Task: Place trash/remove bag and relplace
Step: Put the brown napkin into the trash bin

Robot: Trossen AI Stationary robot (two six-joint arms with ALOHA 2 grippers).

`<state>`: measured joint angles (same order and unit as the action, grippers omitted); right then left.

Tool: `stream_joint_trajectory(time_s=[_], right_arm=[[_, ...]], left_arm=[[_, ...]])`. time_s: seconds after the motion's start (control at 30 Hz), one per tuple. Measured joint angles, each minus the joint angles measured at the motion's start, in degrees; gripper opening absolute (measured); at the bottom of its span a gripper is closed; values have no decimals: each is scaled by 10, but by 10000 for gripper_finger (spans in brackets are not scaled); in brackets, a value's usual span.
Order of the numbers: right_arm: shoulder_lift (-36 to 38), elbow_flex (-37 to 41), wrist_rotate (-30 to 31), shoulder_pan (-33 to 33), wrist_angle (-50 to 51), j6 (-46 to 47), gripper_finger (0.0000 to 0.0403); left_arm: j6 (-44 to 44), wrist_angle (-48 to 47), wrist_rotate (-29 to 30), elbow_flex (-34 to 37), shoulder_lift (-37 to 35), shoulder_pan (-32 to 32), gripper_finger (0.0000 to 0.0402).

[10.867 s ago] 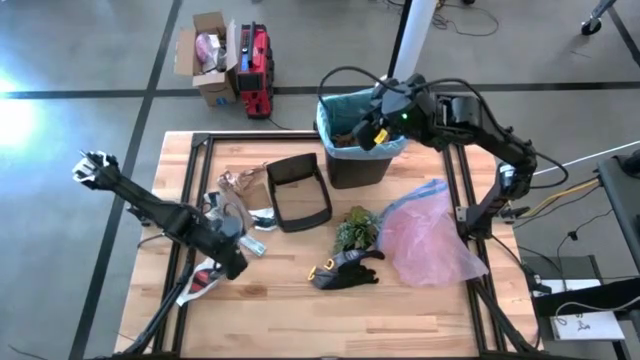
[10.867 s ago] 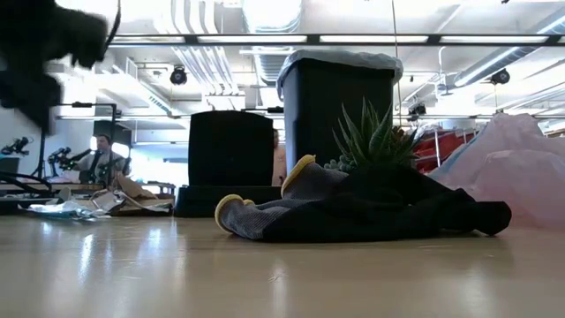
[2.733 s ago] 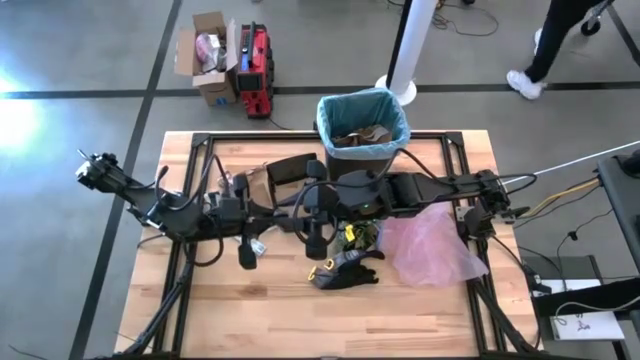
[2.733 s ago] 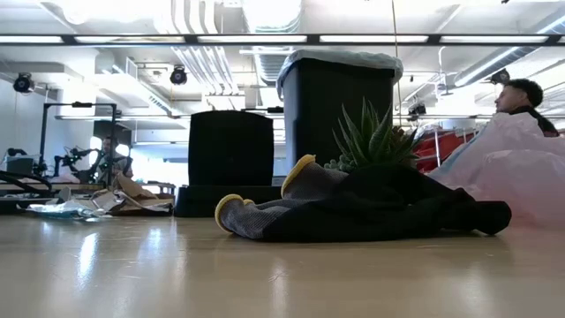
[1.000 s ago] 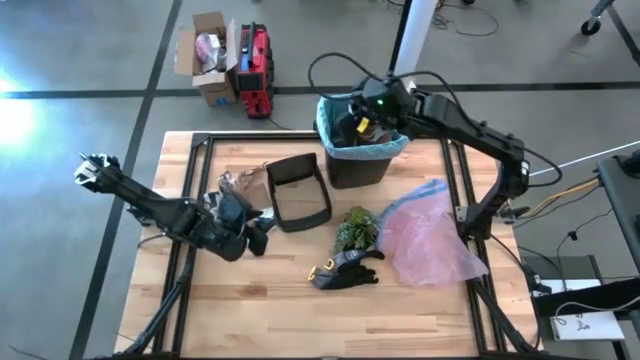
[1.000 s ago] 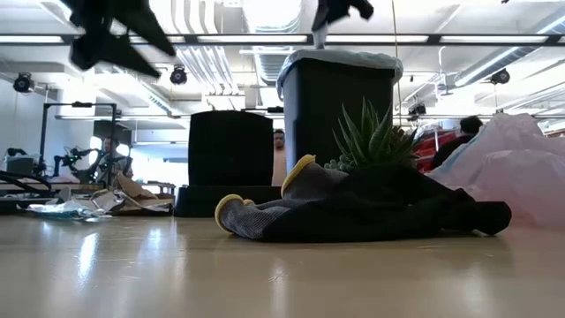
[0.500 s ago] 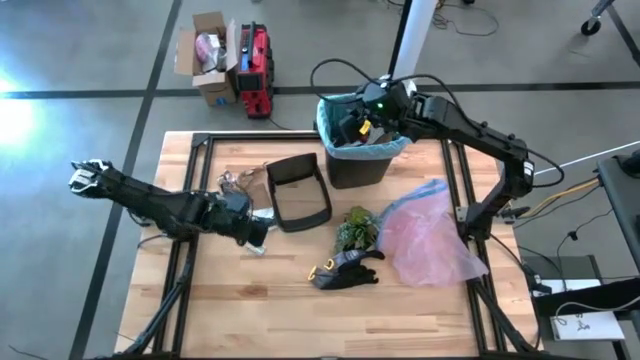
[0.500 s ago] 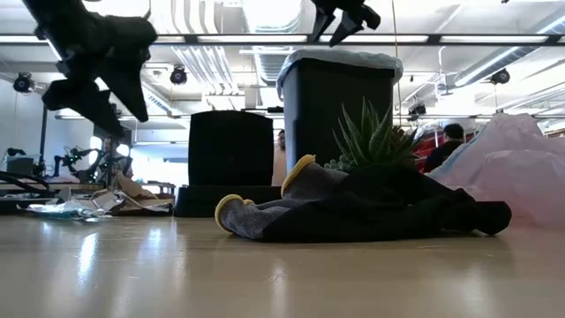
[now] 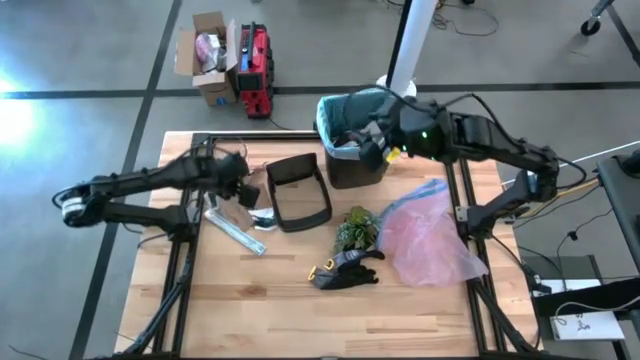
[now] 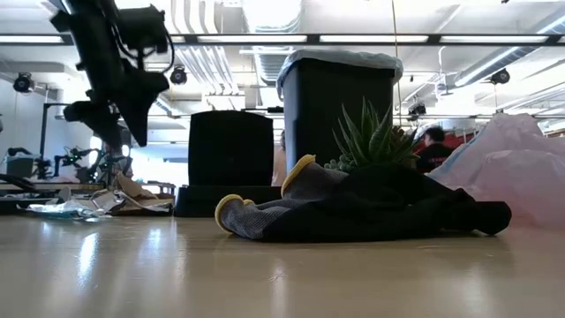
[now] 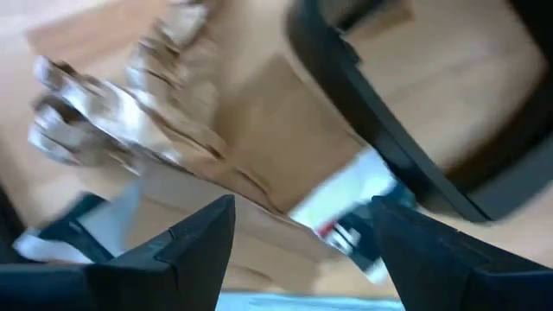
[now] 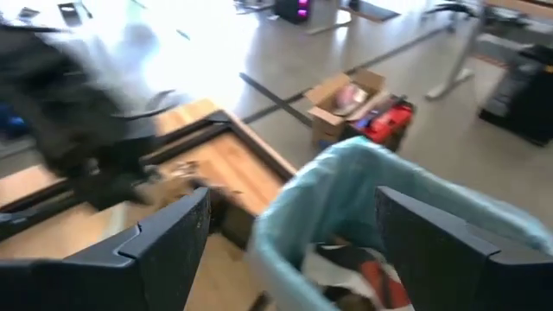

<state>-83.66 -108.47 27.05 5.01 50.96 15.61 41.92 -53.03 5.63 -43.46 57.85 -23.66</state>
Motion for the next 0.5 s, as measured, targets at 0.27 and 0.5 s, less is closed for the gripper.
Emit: stream_joint_trajectory(time_s=[0.27,0.5], right_arm=[[-3,0,0,-72,13,22,309],[-12,0,2,-98,46,61,309]], left_arm=[[-184,0,-19,0,40,-116,283],[-240,9,-15,0,97,-118,276]])
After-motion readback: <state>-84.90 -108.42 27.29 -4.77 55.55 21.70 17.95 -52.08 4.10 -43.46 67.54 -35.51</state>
